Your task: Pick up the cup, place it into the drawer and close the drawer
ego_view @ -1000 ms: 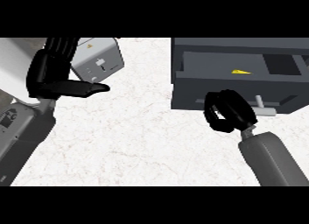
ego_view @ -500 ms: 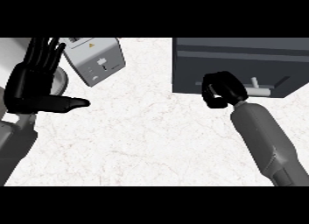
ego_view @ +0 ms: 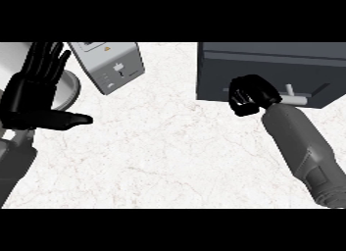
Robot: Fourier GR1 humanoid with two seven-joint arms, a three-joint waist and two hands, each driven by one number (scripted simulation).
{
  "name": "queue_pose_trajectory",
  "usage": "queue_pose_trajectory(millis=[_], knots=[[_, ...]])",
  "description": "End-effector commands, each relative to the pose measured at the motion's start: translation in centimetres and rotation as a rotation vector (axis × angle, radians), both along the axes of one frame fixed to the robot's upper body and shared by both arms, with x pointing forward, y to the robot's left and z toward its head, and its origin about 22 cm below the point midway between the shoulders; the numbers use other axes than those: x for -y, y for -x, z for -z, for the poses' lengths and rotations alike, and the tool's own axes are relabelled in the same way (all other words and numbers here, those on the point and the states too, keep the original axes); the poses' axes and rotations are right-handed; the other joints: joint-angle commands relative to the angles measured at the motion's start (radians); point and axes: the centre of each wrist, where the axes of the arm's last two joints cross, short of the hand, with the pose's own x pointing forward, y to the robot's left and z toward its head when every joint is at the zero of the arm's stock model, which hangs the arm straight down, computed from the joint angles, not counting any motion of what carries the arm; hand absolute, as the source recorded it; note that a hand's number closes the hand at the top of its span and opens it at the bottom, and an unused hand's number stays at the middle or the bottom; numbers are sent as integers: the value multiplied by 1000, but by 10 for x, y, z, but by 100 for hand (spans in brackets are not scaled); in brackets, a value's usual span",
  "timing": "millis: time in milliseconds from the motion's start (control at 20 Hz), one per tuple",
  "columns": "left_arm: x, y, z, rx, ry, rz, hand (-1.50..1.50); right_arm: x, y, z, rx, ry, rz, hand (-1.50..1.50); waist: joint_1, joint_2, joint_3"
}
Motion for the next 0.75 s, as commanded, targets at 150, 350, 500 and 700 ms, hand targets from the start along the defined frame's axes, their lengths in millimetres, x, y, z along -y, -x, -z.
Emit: queue_pose_trajectory(millis=[150,350,500,700], knots=[[5,2,8,-7,13,45,-150,36,-24,-49,14,-22,124,150,31,34,5],[5,3,17,-20,25,55,-150,47,-20,-45,38,-69,138,150,36,41,6],[14,1,12,-11,21,70,-150,54,-18,-42,50,-92,146,150,40,42,7],[10,1,24,-19,12,42,-150,49,-22,-49,64,-116,129,150,39,45,6]])
